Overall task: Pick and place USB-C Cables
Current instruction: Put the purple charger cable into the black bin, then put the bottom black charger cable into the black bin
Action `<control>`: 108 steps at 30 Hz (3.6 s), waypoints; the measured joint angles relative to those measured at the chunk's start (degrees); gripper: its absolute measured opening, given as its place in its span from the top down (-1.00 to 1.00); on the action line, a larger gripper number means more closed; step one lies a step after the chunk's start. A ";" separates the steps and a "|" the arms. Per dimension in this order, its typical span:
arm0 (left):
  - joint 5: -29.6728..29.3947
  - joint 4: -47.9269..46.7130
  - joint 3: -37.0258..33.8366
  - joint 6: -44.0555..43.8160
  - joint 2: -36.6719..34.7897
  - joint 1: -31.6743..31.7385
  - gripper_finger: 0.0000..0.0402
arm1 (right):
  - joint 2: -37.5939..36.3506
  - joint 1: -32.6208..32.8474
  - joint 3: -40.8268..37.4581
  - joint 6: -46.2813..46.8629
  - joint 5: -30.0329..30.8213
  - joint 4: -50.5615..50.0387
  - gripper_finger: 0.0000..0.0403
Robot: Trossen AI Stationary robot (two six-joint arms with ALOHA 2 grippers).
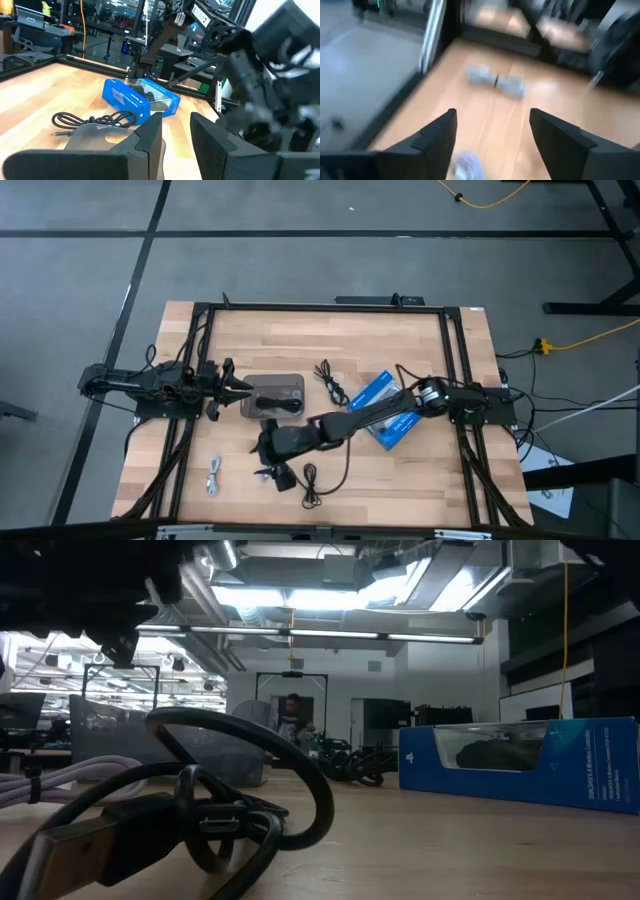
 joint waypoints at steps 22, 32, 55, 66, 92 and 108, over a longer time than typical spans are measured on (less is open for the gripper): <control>-0.01 -1.31 0.00 0.05 0.00 0.00 0.52 | 9.57 -0.42 7.37 1.89 6.63 -23.41 -0.19; -0.02 -2.19 0.00 0.05 0.00 0.00 0.52 | 9.42 -0.24 7.36 9.23 7.87 -23.75 0.84; -0.04 -2.12 0.00 0.05 0.06 0.02 0.52 | 1.05 -3.71 15.55 11.70 33.47 -44.24 0.89; -0.02 -2.27 0.00 0.03 0.08 0.02 0.52 | 1.48 -10.22 15.53 12.10 22.63 -42.40 0.36; -1.51 -3.02 0.00 -0.02 0.09 0.01 0.52 | 0.87 10.02 15.66 18.02 15.10 -57.00 0.24; -1.51 -2.99 -0.01 -1.90 0.10 0.02 0.52 | 3.06 11.62 15.64 63.78 14.78 -51.61 0.24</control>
